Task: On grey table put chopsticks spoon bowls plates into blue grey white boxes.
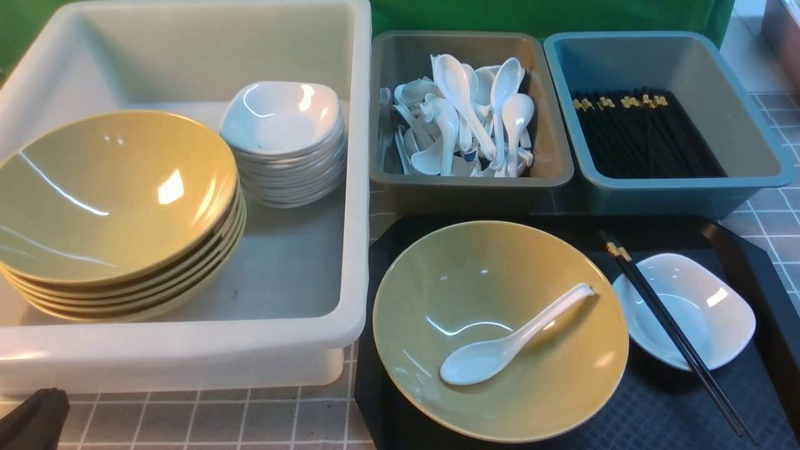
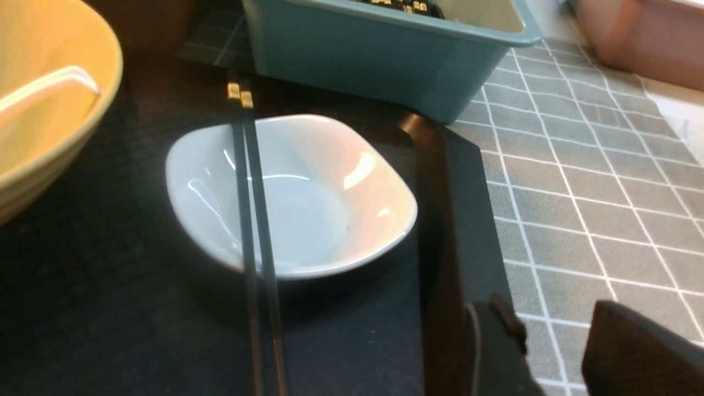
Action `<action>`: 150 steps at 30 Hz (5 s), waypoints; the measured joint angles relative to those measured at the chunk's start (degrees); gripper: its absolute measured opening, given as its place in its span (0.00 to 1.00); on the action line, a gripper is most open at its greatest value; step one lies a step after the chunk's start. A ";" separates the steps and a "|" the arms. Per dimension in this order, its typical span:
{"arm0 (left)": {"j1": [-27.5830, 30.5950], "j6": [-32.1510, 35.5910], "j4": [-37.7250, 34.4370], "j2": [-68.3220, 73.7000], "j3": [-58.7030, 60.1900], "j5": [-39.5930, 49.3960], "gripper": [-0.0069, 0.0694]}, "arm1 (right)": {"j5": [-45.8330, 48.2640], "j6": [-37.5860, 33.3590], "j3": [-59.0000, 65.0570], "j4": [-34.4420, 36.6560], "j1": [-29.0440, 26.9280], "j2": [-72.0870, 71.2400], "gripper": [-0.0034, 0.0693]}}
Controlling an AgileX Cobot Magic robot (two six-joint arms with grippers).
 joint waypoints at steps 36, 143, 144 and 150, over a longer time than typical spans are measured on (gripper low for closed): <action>0.00 -11.43 -61.51 0.00 -0.05 -0.81 0.08 | -3.18 68.33 0.40 0.26 0.00 0.00 0.37; -42.09 8.79 4.24 86.17 -77.21 40.13 0.08 | 36.79 -7.98 -68.68 9.43 13.05 101.47 0.21; -42.09 8.84 4.30 86.17 -77.21 40.13 0.08 | 37.16 -8.04 -68.68 9.38 13.05 100.60 0.21; -42.09 8.97 4.30 86.17 -77.21 38.49 0.08 | 39.80 -8.17 -68.83 9.22 13.05 93.18 0.21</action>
